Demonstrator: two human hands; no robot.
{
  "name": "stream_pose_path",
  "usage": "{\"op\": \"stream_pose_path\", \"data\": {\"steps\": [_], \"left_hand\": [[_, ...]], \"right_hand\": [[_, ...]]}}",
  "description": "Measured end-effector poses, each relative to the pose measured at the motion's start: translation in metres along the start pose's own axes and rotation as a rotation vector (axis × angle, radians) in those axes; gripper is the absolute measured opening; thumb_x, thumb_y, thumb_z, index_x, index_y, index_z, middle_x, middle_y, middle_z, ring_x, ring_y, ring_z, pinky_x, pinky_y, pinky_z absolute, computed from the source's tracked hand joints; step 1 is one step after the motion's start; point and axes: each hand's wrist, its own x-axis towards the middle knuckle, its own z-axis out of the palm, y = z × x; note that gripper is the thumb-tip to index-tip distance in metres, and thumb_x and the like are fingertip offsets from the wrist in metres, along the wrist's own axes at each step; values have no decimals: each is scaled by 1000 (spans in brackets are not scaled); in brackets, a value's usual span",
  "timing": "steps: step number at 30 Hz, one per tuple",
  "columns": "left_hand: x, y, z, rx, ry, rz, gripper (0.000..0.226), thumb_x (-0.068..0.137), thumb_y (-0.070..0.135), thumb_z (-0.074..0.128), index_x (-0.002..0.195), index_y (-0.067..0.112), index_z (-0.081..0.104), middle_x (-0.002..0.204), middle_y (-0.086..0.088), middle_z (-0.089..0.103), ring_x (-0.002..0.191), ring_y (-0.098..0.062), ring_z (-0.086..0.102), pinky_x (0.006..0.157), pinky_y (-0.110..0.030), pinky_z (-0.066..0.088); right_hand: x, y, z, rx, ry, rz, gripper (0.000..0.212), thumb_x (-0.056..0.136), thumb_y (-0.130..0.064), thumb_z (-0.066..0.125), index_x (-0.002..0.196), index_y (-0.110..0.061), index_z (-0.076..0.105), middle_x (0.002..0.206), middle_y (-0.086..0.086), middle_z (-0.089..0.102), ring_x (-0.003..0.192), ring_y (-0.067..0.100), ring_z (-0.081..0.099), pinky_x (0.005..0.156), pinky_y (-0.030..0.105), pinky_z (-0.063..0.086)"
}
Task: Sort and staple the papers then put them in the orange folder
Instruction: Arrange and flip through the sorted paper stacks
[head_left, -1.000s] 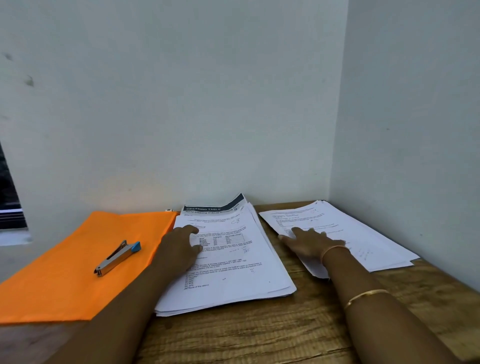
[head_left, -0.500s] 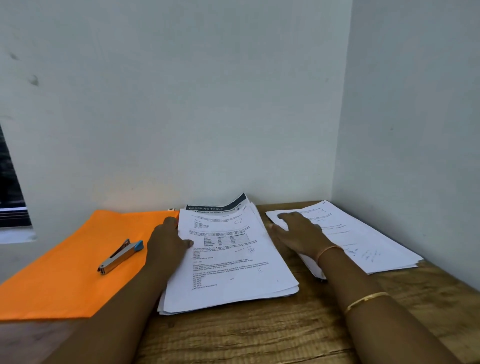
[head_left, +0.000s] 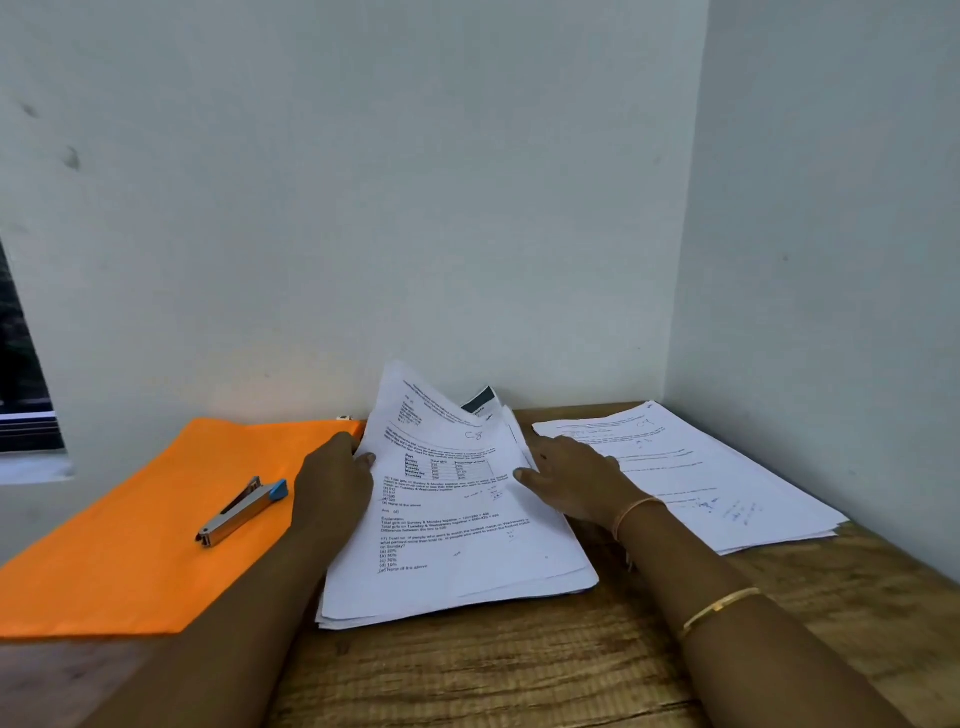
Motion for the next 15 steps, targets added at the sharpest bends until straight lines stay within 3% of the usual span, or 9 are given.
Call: {"op": "stream_pose_path", "data": {"steps": [3, 5, 6, 8, 10, 12, 13, 15], "left_hand": [[-1, 2, 0, -33, 41, 13, 15, 97, 11, 47, 88, 0, 52, 67, 1, 45, 61, -14, 40, 52, -25, 26], [-2, 6, -1, -57, 65, 33, 12, 97, 10, 45, 90, 2, 50, 70, 0, 47, 64, -20, 43, 50, -24, 26], [-2, 7, -2, -67, 79, 42, 12, 97, 9, 44, 94, 1, 51, 74, -3, 49, 67, -22, 44, 50, -27, 26], [-3, 11, -3, -84, 102, 37, 15, 98, 9, 43, 101, -2, 52, 83, -9, 53, 72, -23, 44, 53, -33, 24], [-3, 13, -3, -102, 109, 21, 18, 98, 10, 42, 106, -3, 52, 92, -17, 59, 76, -23, 44, 59, -31, 27], [-4, 14, -3, -114, 108, 20, 20, 99, 11, 42, 110, -3, 52, 100, -20, 61, 78, -22, 44, 62, -30, 28], [-4, 15, -4, -120, 110, 22, 21, 99, 11, 42, 111, -3, 52, 102, -21, 61, 79, -21, 44, 62, -29, 28], [-4, 16, -3, -142, 114, 24, 22, 99, 11, 41, 113, -2, 52, 105, -21, 61, 81, -20, 44, 62, -28, 27]], "right_hand": [[-2, -3, -3, 31, 5, -1, 47, 91, -52, 43, 133, -32, 42, 122, -3, 55, 119, 26, 48, 97, 51, 35], [-2, -3, -3, 77, 50, -8, 15, 91, -47, 45, 98, -36, 51, 93, -9, 53, 100, 22, 50, 89, 45, 35], [-3, -4, -4, 118, 73, -11, 16, 92, -44, 46, 79, -35, 44, 80, -12, 46, 89, 20, 47, 83, 41, 34], [-5, -6, -4, 221, 83, -1, 32, 92, -39, 50, 68, -30, 31, 69, -10, 40, 76, 18, 40, 74, 36, 32], [-8, -8, -7, 363, 69, 4, 24, 92, -33, 53, 74, -27, 39, 75, -5, 52, 75, 18, 45, 69, 33, 34], [-10, -8, -11, 468, 53, 12, 5, 93, -28, 54, 96, -25, 52, 96, 0, 62, 87, 19, 53, 72, 29, 37], [-11, -10, -13, 506, 45, 8, 19, 93, -26, 55, 112, -21, 55, 102, 0, 62, 93, 19, 54, 73, 28, 37], [-12, -11, -15, 557, 49, 29, 34, 94, -22, 54, 127, -15, 51, 95, -9, 58, 95, 16, 52, 75, 25, 36]]}}
